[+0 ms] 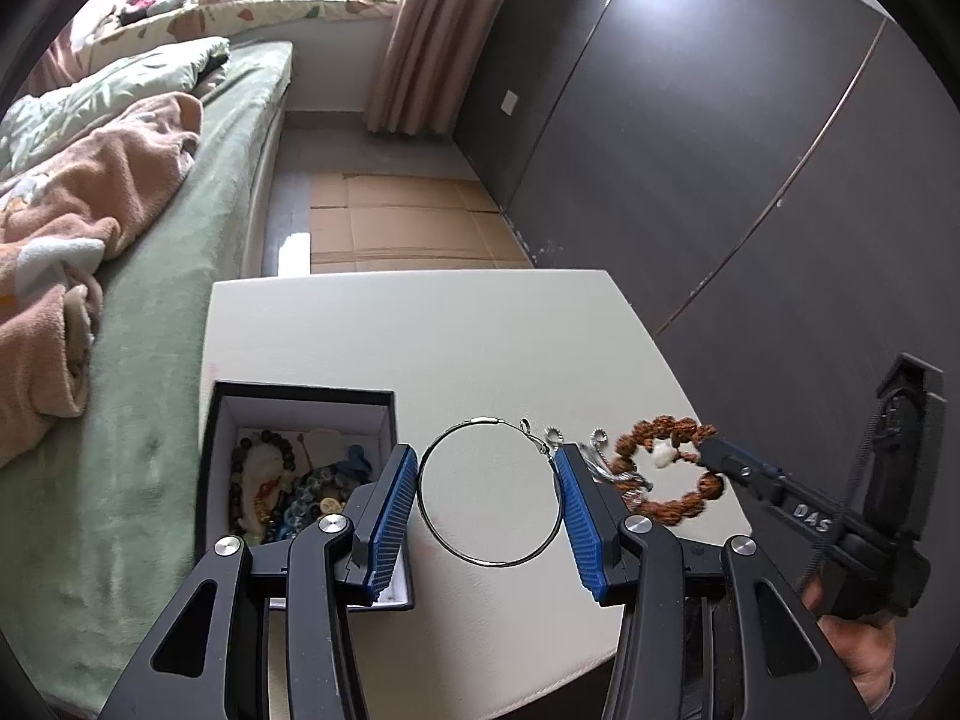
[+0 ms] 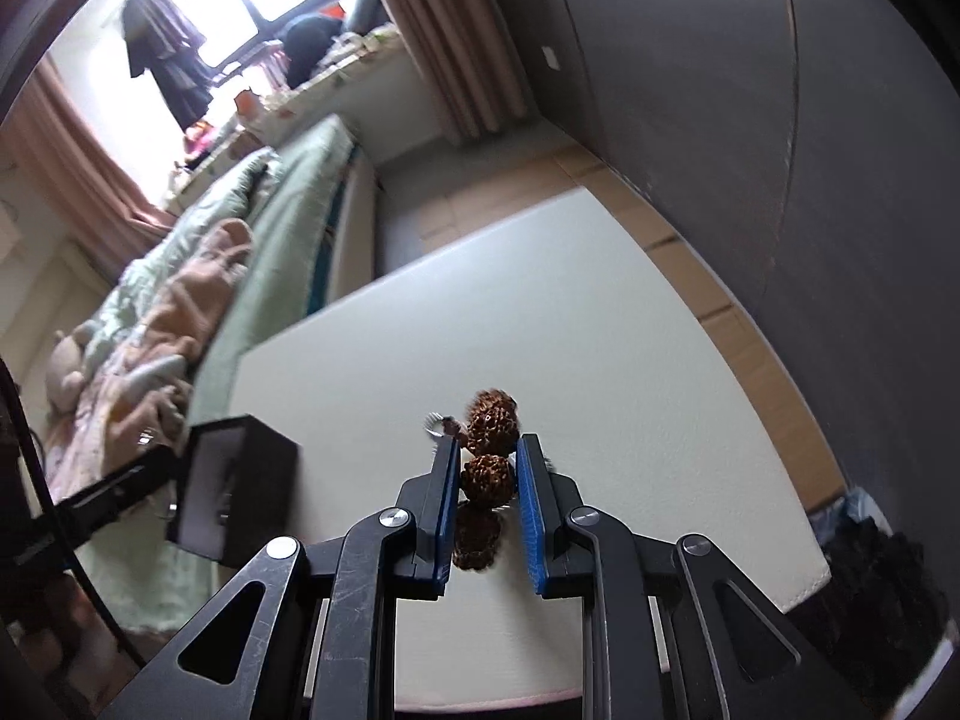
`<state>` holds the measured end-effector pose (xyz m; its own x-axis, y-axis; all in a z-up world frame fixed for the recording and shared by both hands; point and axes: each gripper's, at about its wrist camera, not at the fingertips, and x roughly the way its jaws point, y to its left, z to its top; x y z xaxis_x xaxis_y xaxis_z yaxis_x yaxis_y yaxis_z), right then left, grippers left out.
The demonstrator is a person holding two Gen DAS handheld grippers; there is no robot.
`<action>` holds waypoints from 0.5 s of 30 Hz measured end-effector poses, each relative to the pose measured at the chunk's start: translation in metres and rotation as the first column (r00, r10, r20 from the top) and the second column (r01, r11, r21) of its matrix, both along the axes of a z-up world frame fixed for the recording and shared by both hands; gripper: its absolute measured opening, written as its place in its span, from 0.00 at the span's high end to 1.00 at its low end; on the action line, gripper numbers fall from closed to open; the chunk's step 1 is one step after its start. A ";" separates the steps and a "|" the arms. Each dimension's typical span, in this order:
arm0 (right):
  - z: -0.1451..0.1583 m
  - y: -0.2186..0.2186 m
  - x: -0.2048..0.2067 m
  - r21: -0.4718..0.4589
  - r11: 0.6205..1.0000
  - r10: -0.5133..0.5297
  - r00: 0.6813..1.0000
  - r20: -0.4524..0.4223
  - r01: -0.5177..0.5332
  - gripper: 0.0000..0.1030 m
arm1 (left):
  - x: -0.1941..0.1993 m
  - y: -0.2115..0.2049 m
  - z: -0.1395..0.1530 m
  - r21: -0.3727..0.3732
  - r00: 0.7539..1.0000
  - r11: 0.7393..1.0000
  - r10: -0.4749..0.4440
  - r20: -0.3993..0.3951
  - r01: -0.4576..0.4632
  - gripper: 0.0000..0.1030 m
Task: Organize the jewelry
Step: 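Drop the hoop into the black box with the left gripper while the right carries the brown bracelet in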
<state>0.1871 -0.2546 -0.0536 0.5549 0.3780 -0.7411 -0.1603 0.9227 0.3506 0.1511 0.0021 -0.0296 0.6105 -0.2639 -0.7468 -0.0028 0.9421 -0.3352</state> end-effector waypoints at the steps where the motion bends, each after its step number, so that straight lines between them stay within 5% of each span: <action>1: 0.005 -0.001 -0.003 0.008 1.000 0.005 1.000 0.015 -0.005 0.81 | -0.001 0.003 0.000 0.001 1.000 1.000 0.004 0.001 -0.004 0.52; 15: 0.058 0.034 -0.003 0.088 0.994 0.057 0.986 0.158 -0.071 0.81 | -0.010 0.045 0.001 0.009 0.995 0.995 0.098 -0.005 -0.098 0.52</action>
